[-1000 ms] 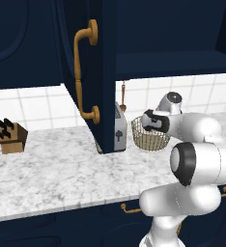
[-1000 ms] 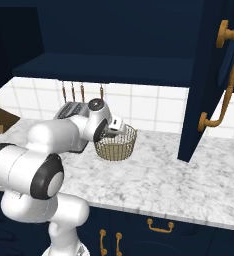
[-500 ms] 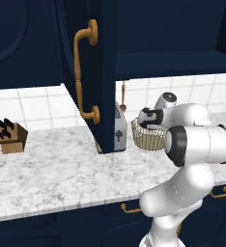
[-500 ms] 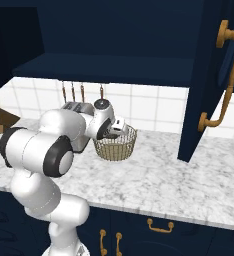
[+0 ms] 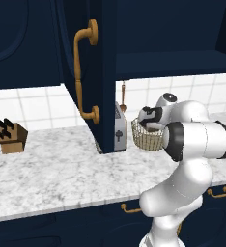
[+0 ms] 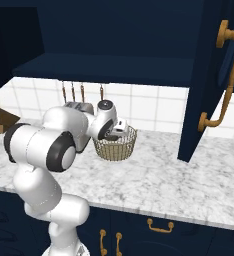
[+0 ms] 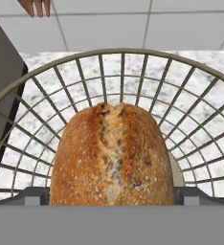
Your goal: Open the cabinet, pick up the bread from the cabinet and place it in the basket. Then move the basket to the dining counter.
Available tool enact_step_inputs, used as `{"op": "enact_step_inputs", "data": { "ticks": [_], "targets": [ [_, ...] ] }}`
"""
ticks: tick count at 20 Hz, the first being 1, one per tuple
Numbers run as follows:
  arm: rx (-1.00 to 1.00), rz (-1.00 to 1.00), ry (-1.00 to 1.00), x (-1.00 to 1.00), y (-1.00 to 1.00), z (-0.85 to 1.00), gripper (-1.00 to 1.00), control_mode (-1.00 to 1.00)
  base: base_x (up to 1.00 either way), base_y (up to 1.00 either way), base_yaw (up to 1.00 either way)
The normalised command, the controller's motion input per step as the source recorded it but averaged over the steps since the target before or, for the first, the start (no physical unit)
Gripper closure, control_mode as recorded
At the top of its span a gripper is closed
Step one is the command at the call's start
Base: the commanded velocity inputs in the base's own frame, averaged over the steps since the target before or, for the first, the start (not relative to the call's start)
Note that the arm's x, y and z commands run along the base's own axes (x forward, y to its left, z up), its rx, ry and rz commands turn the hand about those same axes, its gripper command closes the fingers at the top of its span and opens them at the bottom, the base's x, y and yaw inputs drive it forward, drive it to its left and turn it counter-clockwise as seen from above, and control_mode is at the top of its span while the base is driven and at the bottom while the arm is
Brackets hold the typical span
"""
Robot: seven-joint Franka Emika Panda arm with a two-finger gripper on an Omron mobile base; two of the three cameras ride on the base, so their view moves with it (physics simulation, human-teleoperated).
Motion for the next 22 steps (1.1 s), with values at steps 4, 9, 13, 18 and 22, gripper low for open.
{"op": "enact_step_inputs", "data": {
  "ticks": [4,9,13,18,22],
  "targets": [
    [0.00,0.04,0.00,0.01,-0.02,-0.01,1.00,-1.00,0.00,0.00,0.00],
    [0.00,0.03,0.00,0.00,0.00,0.00,-1.00,-1.00,0.00,0.00,0.00],
    [0.00,0.02,0.00,0.00,-0.02,0.06,-1.00,-1.00,0.00,0.00,0.00],
    [0.00,0.01,0.00,0.00,0.00,0.18,-1.00,-1.00,0.00,0.00,0.00],
    [0.00,0.01,0.01,-0.02,0.00,0.09,-1.00,-1.00,0.00,0.00,0.00]
  ]
}}
